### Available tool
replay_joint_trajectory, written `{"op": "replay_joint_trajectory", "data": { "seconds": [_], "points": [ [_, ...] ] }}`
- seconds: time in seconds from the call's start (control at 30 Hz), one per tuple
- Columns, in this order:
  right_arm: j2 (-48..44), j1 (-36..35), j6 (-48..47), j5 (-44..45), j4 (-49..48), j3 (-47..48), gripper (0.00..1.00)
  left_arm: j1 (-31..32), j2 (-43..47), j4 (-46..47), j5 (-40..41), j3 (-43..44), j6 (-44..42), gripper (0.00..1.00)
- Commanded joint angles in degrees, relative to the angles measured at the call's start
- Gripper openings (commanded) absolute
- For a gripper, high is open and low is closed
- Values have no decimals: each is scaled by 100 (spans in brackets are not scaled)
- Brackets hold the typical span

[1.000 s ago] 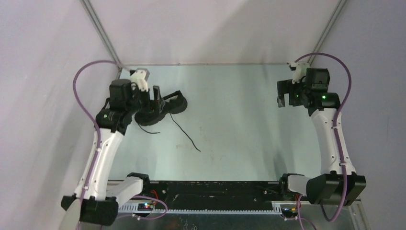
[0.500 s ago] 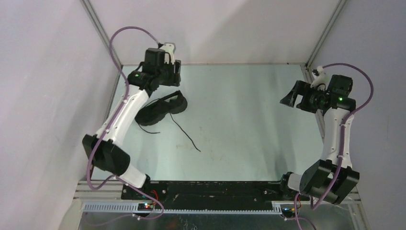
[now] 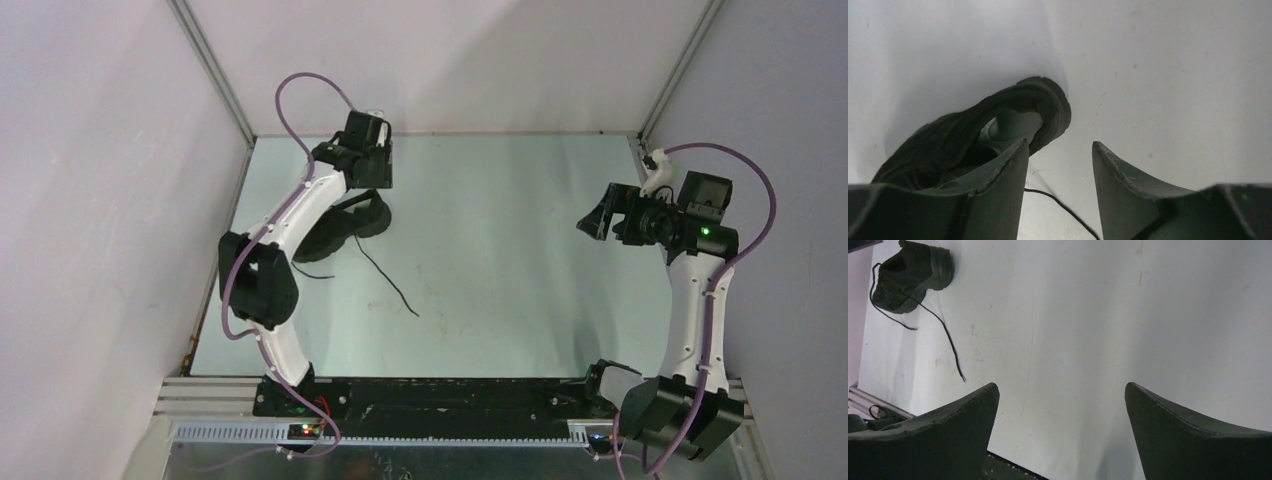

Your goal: Tie the shoes

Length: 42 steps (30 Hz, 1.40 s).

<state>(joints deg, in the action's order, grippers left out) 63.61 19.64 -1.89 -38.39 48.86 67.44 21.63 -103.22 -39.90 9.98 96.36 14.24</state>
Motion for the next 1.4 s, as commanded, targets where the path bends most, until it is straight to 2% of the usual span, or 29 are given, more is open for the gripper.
{"op": "replay_joint_trajectory", "data": {
  "seconds": [0.0, 0.47, 0.53, 0.6, 0.63, 0.67, 0.7, 0.8, 1.0, 1.17, 1.37],
  "points": [
    [-187, 133, 48, -256, -175, -197, 99, 19, -146, 63, 364, -176, 505, 55],
    [-485, 371, 90, -257, -353, -665, 99, -106, -1166, 44, 367, 338, 348, 46],
    [-482, 386, 89, -257, -343, -682, 99, -159, -1254, 64, 232, 405, 252, 39],
    [-477, 395, 96, -257, -358, -686, 99, -207, -1292, 99, 72, 446, 124, 23],
    [-470, 398, 100, -257, -366, -686, 99, -217, -1290, 101, 21, 474, 66, 11],
    [-461, 404, 105, -257, -367, -687, 99, -219, -1256, 87, -132, 486, -45, 5],
    [-454, 407, 109, -257, -373, -684, 99, -209, -1224, 74, -227, 500, -141, 1],
    [-438, 422, 114, -248, -384, -680, 99, -97, -931, -176, -639, 599, -362, 0],
    [-399, 418, 156, -314, -458, -681, 99, 669, -266, -668, -1333, 411, -1482, 0],
    [-425, 418, 163, -371, -478, -680, 98, 1412, 254, -801, -1640, -463, -2626, 0],
    [-575, 418, 65, -491, -442, -724, 98, 2744, 888, -1007, -1622, -1508, -3873, 0]
  ]
}}
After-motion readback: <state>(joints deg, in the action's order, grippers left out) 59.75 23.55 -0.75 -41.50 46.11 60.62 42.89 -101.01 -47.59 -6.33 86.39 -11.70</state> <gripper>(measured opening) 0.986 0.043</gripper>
